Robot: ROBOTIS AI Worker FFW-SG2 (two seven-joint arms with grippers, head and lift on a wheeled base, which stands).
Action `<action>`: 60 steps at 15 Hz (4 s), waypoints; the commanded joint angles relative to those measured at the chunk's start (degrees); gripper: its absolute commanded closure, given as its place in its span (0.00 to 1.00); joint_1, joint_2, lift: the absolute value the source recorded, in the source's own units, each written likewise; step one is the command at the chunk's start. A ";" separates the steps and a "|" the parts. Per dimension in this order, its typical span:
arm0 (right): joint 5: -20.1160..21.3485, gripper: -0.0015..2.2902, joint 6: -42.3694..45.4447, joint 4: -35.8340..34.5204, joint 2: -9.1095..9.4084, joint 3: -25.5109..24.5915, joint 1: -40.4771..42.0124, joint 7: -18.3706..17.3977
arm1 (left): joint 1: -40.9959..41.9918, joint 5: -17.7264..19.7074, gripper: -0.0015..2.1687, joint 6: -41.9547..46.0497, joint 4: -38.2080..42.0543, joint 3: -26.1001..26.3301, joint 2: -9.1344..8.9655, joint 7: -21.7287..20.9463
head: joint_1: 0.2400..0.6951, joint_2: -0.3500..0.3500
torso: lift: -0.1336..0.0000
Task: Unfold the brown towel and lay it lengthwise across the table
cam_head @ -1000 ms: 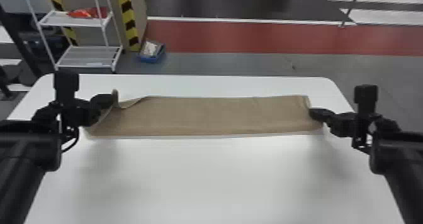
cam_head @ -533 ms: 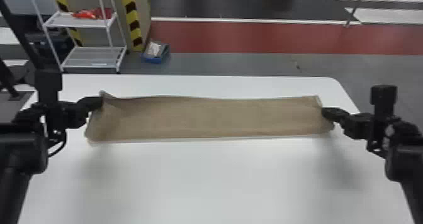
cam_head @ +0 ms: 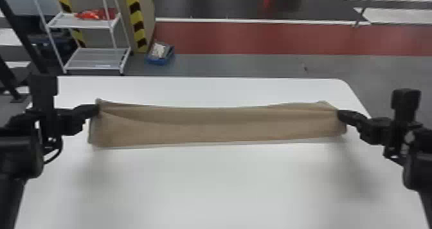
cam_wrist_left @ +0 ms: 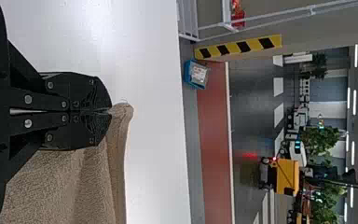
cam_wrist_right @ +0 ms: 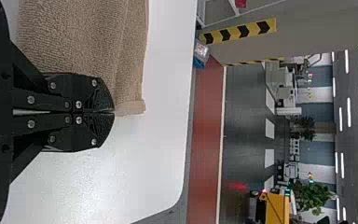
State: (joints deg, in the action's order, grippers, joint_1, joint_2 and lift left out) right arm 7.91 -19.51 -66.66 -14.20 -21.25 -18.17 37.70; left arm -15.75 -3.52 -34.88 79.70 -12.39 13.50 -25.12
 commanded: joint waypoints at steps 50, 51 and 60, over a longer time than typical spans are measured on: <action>1.40 0.56 -0.67 1.62 0.92 -0.28 -1.61 -2.11 | 6.17 14.33 0.83 -18.70 10.56 -12.05 1.09 -12.85 | 1.00 0.44 | 0.09; 1.40 0.56 -1.55 0.83 0.92 -0.28 -1.43 -1.93 | 6.26 14.33 0.83 -18.70 10.56 -12.66 1.18 -13.46 | 1.00 0.44 | 0.09; 2.46 0.56 -5.94 -1.28 0.84 0.68 0.41 -1.49 | 8.81 9.67 0.82 -17.82 12.85 -10.20 1.00 -13.11 | 1.00 0.45 | 0.09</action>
State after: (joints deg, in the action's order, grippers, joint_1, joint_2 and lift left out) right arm 10.21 -24.76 -67.06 -13.34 -20.81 -17.89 36.21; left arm -7.26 6.58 -53.25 92.07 -22.92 14.64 -38.35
